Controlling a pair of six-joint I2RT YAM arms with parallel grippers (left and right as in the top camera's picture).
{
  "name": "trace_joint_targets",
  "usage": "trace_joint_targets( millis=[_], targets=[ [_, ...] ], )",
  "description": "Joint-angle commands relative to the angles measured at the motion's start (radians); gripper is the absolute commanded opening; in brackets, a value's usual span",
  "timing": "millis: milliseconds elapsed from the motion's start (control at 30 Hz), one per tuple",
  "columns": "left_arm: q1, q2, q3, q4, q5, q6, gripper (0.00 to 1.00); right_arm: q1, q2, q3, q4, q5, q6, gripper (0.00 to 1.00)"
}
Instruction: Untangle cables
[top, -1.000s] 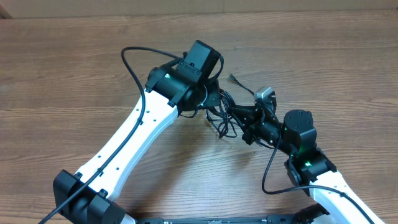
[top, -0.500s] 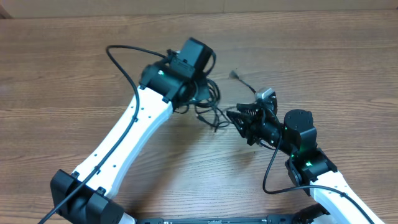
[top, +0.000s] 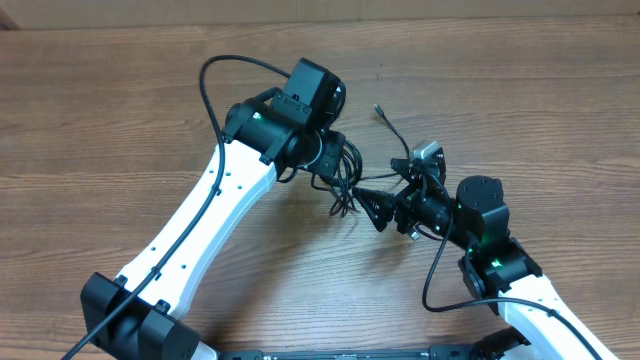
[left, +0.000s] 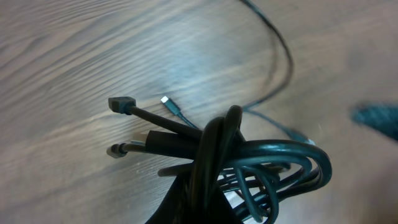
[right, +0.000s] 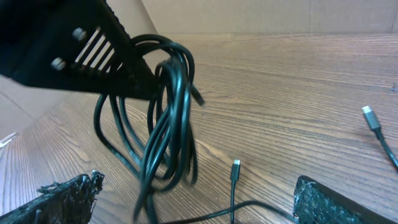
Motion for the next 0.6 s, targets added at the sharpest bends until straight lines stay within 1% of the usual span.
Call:
trace_joint_targets(
  millis=[0, 100, 400, 433, 500, 567],
  targets=[
    [-0.004, -0.004, 0.021, 0.005, 0.161, 0.247, 0.05, -0.002, -0.010, 0.006, 0.006, -0.001, -0.004, 1.00],
    [-0.004, -0.004, 0.021, 0.010, 0.219, 0.293, 0.05, -0.002, -0.010, 0.006, 0.008, -0.001, -0.004, 1.00],
    [-0.004, -0.004, 0.020, 0.015, 0.268, 0.315, 0.04, -0.002, -0.010, 0.006, 0.007, -0.001, -0.004, 1.00],
    [-0.004, -0.004, 0.021, 0.015, 0.285, 0.325, 0.05, -0.002, -0.010, 0.006, 0.007, -0.001, -0.004, 0.93],
    [-0.004, -0.004, 0.021, 0.015, 0.327, 0.352, 0.05, -0.002, -0.010, 0.006, 0.007, -0.001, -0.004, 0.73],
    [-0.004, -0.004, 0.021, 0.015, 0.359, 0.369, 0.05, -0.002, -0.010, 0.006, 0.008, -0.001, -0.004, 0.47]
  ],
)
